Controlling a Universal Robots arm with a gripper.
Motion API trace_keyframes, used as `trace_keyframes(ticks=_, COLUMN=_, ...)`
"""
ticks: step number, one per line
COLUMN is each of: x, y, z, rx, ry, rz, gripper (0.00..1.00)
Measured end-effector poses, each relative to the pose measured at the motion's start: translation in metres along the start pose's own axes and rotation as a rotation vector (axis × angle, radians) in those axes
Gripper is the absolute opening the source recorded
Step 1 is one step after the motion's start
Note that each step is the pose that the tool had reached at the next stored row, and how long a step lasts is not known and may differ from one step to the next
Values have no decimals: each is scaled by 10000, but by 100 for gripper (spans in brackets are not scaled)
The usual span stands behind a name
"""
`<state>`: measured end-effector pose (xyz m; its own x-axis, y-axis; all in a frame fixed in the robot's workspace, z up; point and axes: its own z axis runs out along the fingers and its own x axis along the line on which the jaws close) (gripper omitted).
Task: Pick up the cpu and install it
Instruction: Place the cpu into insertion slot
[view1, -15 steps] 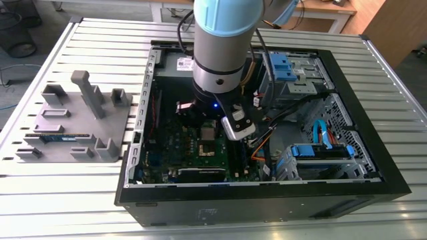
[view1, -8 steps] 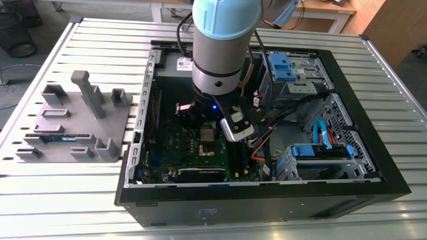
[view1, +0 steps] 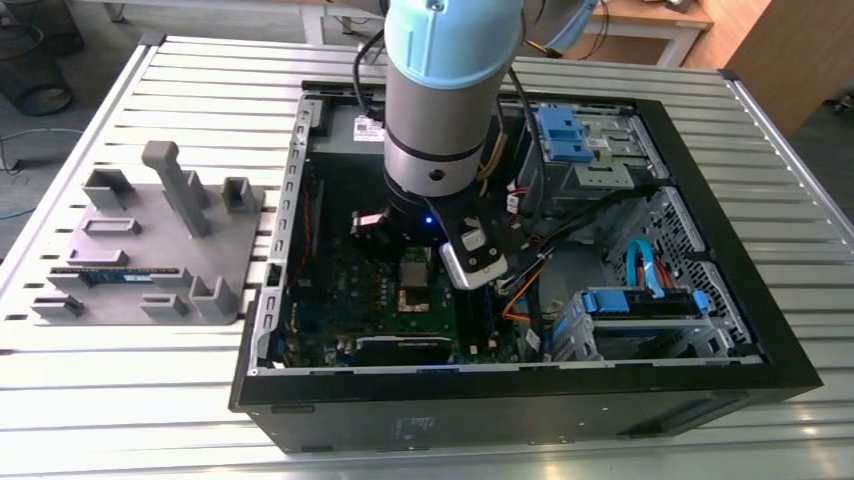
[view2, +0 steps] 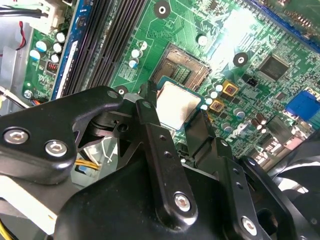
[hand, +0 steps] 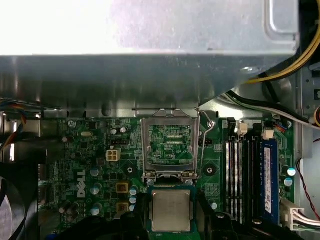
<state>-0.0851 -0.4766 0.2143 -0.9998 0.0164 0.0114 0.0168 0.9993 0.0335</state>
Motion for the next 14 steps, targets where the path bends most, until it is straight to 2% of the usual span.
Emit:
trace_keyframes(ticks=7, x=-1, y=-70, z=37, rx=0, ry=0, rz=0, gripper=47)
trace_keyframes(ticks=14, x=-2, y=-104, z=80, rx=3, ry=0, rz=0, gripper=47)
